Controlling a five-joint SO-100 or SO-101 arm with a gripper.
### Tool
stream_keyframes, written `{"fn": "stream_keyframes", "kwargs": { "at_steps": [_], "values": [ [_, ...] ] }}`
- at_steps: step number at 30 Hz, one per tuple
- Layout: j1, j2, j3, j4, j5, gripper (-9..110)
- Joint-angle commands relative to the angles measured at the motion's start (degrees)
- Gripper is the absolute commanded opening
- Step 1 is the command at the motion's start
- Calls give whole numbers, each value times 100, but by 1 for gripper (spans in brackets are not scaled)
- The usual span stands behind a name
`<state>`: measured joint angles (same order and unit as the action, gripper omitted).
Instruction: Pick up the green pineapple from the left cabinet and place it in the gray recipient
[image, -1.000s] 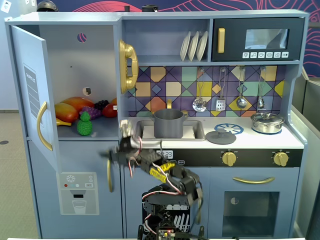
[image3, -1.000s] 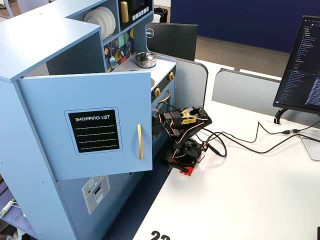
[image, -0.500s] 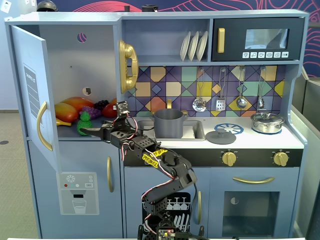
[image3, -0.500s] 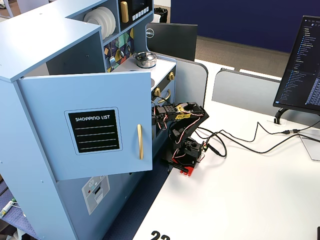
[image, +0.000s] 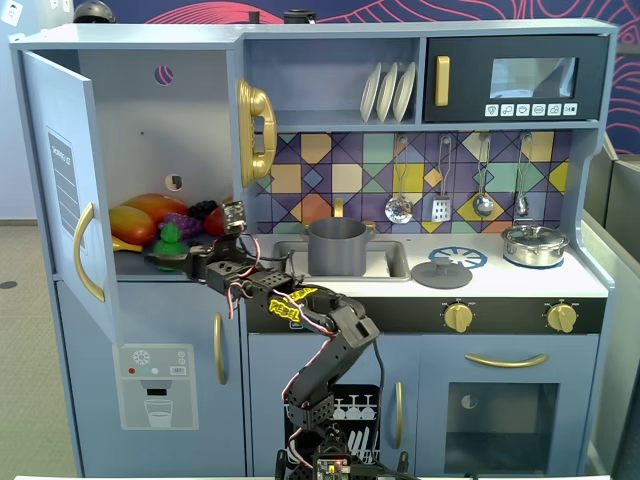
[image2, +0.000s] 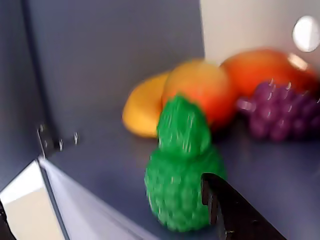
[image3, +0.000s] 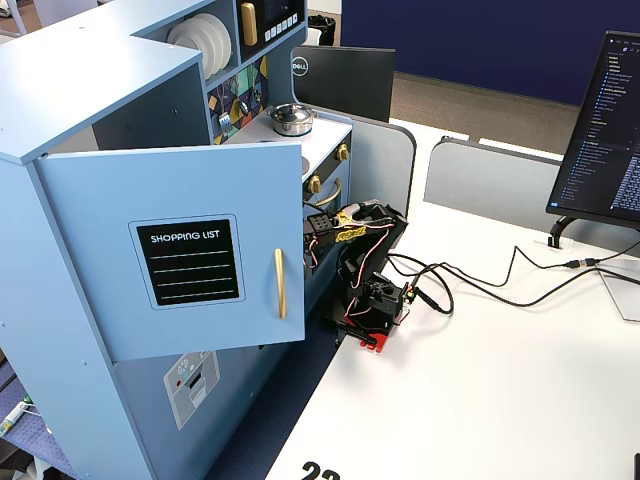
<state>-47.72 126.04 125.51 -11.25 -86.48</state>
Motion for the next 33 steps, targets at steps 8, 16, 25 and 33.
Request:
{"fn": "stream_keyframes", "kwargs": {
  "at_steps": [8,16,25,33],
  "values": [
    [193,-492,-694,-281,26,46],
    [343,-747,-773,-343,26,45],
    [404,-1169,-1081,-369,-18,44],
    [404,-1907,-1723,-439,-88,43]
  ]
}}
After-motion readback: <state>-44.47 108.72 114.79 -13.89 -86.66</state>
